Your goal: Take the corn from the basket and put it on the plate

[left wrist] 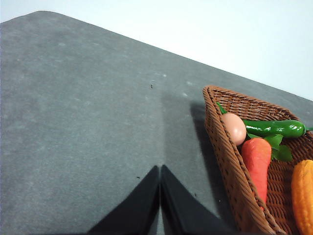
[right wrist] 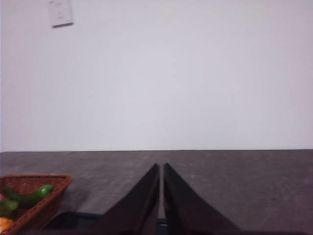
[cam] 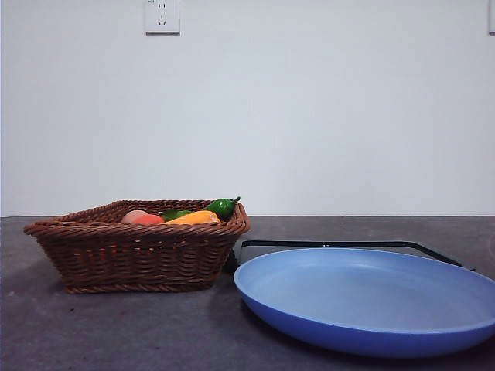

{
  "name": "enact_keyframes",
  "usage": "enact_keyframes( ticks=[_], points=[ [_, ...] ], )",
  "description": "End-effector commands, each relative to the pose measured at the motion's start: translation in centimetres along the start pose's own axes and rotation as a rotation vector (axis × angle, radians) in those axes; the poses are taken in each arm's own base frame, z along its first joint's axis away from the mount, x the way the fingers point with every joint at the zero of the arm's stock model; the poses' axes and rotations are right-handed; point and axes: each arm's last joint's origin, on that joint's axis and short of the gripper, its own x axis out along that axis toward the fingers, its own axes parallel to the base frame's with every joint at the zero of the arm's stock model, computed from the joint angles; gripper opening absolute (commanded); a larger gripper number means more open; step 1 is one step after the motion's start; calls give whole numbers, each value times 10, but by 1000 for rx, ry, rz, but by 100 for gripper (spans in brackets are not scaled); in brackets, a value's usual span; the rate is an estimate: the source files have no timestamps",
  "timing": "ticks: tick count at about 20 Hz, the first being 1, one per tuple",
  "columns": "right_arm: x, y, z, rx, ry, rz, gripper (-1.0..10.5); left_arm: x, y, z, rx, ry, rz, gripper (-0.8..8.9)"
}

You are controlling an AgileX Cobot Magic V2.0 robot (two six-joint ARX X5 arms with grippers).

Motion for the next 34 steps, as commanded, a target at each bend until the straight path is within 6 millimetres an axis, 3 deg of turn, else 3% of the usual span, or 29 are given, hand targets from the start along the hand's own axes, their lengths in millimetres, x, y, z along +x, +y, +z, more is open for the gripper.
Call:
enact_keyframes(
  ticks=[1, 7, 13, 20, 25, 29, 34],
  points=[
    [0, 0, 1, 75, -11, -9, 2, 0, 1, -2, -51, 13, 3, 4],
    [0, 1, 6, 194, -1, -14, 2, -11, -11, 25, -89, -46, -86, 4],
    [-1, 5, 34, 209, 67, -92, 2, -30, -26, 65, -83, -84, -108, 4],
    [5, 12, 77, 148, 250, -112, 2, -37, -42, 102, -12, 67, -188, 4],
    [12, 18, 106, 86, 480, -59, 2, -35, -53, 125, 46, 206, -280, 4],
    [18, 21, 122, 55, 653, -4, 2, -32, -59, 136, 72, 306, -371, 4],
    [22, 25, 132, 33, 814, 47, 2, -30, -61, 136, 87, 410, -425, 4]
  ],
)
